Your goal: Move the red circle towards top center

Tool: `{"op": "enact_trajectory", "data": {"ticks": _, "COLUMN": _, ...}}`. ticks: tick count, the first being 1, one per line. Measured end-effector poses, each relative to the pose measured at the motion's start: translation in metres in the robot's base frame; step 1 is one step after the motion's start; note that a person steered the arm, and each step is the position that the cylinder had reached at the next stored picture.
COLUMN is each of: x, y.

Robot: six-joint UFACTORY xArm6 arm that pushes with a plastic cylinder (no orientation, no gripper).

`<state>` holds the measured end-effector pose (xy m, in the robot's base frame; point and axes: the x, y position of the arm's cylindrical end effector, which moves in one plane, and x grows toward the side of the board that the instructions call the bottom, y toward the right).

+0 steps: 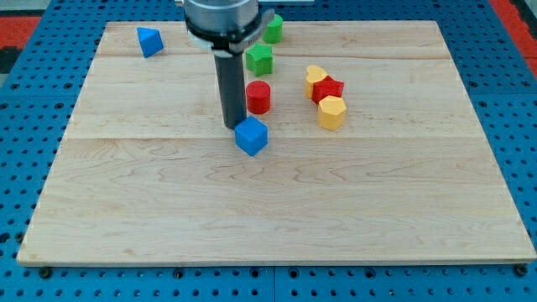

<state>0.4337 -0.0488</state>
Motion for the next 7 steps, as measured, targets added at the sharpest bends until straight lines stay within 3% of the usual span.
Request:
{"op": "enact_trajectory", "data": {"ticks": 2, "x": -0.092, "y": 0.042}}
{"op": "enact_trajectory", "data": {"ticks": 4, "x": -0.125, "y": 0.154}}
{"op": "enact_trajectory", "data": {"ticks": 5, "x": -0.112, "y": 0.142}}
{"op": "enact_trajectory", "data": {"ticks": 6, "x": -0.111, "y": 0.093}}
{"op": "enact_trajectory", "data": {"ticks": 7, "x": -0.133, "y": 0.074}}
